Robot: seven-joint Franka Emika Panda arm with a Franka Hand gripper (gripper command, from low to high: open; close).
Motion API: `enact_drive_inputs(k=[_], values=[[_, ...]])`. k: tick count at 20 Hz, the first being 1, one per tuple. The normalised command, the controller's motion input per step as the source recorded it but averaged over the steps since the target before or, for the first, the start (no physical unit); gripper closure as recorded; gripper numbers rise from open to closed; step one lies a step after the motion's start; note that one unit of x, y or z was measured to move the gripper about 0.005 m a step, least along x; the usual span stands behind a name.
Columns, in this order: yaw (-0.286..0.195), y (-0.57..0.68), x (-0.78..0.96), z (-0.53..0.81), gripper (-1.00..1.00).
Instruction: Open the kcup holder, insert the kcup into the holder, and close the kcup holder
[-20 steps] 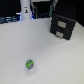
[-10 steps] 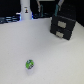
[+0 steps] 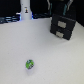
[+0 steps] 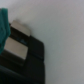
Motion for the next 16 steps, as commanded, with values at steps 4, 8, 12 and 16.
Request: enact_drive_inputs(k=[4,8,12,16], values=[[-0.173,0.66,-0.18,-0.14,-1.0],[-0.168,0.62,-0.17,-0.19,-1.0],[-0.163,0.57,-0.12,-0.22,-1.0],[-0.154,0.52,-0.11,-0.25,-1.0]])
